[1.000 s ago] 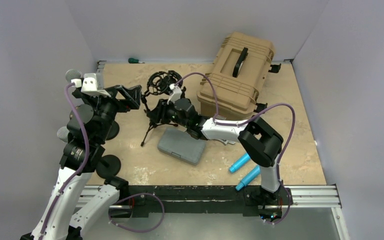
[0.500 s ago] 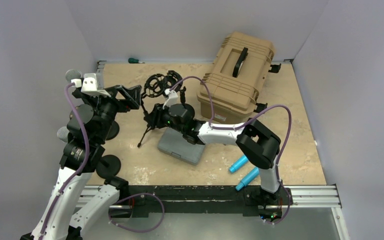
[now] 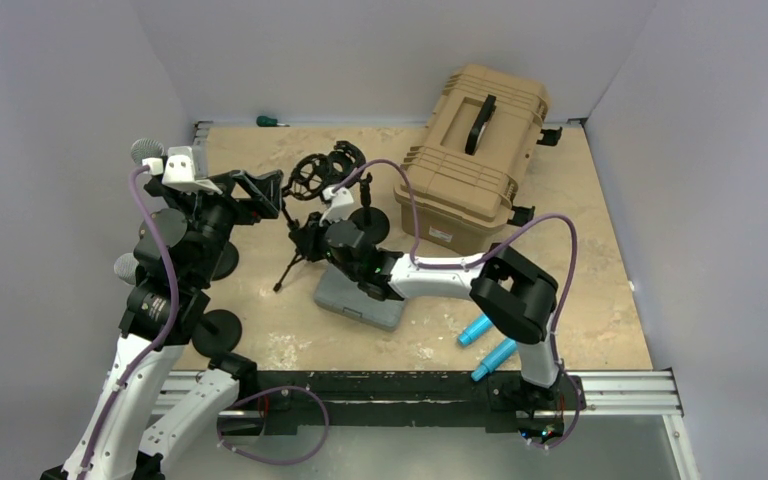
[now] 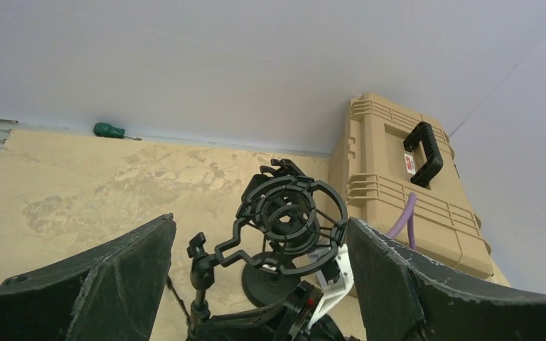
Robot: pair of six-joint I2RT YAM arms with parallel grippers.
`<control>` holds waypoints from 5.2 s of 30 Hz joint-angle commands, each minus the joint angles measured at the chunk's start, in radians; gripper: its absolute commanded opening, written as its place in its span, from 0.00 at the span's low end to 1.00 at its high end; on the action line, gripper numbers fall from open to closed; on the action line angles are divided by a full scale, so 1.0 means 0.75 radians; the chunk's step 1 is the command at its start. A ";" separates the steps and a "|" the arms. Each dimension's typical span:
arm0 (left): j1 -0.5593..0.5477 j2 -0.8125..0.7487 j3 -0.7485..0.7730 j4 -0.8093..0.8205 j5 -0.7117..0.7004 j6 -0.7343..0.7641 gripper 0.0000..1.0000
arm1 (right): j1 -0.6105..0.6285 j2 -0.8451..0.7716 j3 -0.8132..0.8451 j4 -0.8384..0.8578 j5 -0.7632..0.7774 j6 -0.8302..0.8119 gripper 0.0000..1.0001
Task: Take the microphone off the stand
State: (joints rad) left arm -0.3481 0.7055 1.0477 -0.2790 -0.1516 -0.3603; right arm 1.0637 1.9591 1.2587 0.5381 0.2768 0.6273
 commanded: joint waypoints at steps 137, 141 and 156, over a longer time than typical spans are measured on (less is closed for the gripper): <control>0.049 -0.032 0.014 0.001 -0.133 -0.010 0.87 | 0.120 0.189 0.221 0.125 0.399 -1.387 0.33; 0.049 -0.033 0.014 0.002 -0.129 -0.011 0.87 | 0.115 0.093 0.142 0.103 0.356 -1.149 0.52; 0.049 -0.024 0.018 0.008 -0.075 -0.029 0.87 | -0.170 -0.056 -0.007 0.105 -0.314 0.029 0.58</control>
State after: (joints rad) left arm -0.3206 0.6834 1.0477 -0.3016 -0.2306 -0.3824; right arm 0.9512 1.9041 1.2312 0.6060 0.1699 0.3897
